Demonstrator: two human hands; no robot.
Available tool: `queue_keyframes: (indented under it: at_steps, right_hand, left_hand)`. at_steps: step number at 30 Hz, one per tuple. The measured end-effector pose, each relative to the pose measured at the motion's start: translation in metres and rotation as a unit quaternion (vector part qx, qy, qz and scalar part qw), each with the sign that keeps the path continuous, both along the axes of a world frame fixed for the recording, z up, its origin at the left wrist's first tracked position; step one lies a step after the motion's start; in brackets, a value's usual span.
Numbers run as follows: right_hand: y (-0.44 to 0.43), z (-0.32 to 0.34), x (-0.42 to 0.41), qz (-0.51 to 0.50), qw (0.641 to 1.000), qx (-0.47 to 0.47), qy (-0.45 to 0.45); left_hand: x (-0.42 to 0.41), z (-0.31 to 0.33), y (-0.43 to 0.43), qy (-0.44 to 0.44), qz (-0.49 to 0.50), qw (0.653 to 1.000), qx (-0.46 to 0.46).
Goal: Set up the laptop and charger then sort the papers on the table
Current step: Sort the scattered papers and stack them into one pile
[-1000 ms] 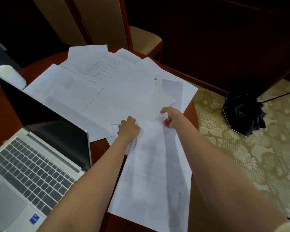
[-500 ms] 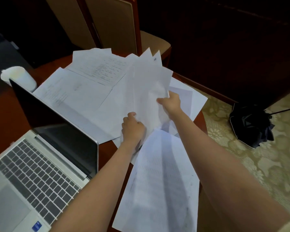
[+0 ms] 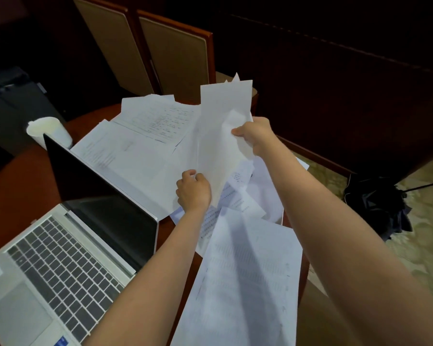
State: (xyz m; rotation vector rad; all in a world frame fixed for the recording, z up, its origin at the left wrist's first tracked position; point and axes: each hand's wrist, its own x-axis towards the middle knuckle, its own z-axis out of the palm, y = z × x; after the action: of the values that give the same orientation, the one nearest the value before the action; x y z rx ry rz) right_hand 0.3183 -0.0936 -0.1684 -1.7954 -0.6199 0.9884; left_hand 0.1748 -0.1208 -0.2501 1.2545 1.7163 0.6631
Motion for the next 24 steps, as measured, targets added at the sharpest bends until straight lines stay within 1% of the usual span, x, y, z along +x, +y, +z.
queue_keyframes:
  at_steps: [2,5,7,9,10,13,15,17,20,22,24]
  right_hand:
    - [-0.009,0.007,0.006,-0.008,1.000,0.003,0.007]
    - [-0.034,0.009,0.018,-0.045,0.998,0.002,0.041]
    - [-0.057,0.004,0.029,-0.079,0.995,-0.003,0.064]
    - [-0.084,-0.012,0.040,-0.119,0.988,-0.005,0.101]
    - [-0.099,-0.023,0.045,-0.138,0.982,-0.009,0.125]
    - [-0.136,-0.067,0.057,-0.173,0.965,-0.050,0.189]
    - [-0.160,-0.093,0.056,-0.185,0.958,-0.092,0.201]
    - [-0.183,-0.115,0.050,-0.190,0.951,-0.131,0.205]
    - [-0.213,-0.136,0.036,-0.182,0.950,-0.186,0.173]
    - [-0.227,-0.141,0.028,-0.210,0.949,-0.170,0.163]
    - [-0.237,-0.144,0.023,-0.238,0.956,-0.147,0.091]
  left_hand:
    - [-0.001,0.003,-0.002,0.001,-0.001,1.000,-0.004]
    - [-0.002,0.004,-0.009,0.000,-0.001,1.000,-0.003]
    - [-0.003,0.001,-0.017,-0.001,0.002,1.000,-0.003]
    - [-0.004,-0.004,-0.028,-0.012,0.021,0.999,-0.025]
    - [-0.005,-0.006,-0.034,-0.033,0.039,0.997,-0.050]
    - [0.000,-0.010,-0.044,-0.154,0.091,0.976,-0.125]
    - [0.001,-0.017,-0.047,-0.196,0.088,0.961,-0.172]
    - [-0.002,-0.024,-0.051,-0.161,0.036,0.968,-0.187]
    - [-0.011,-0.035,-0.060,-0.095,-0.030,0.983,-0.154]
    - [-0.016,-0.037,-0.067,-0.079,-0.047,0.986,-0.139]
    - [-0.021,-0.035,-0.073,-0.058,-0.072,0.986,-0.139]
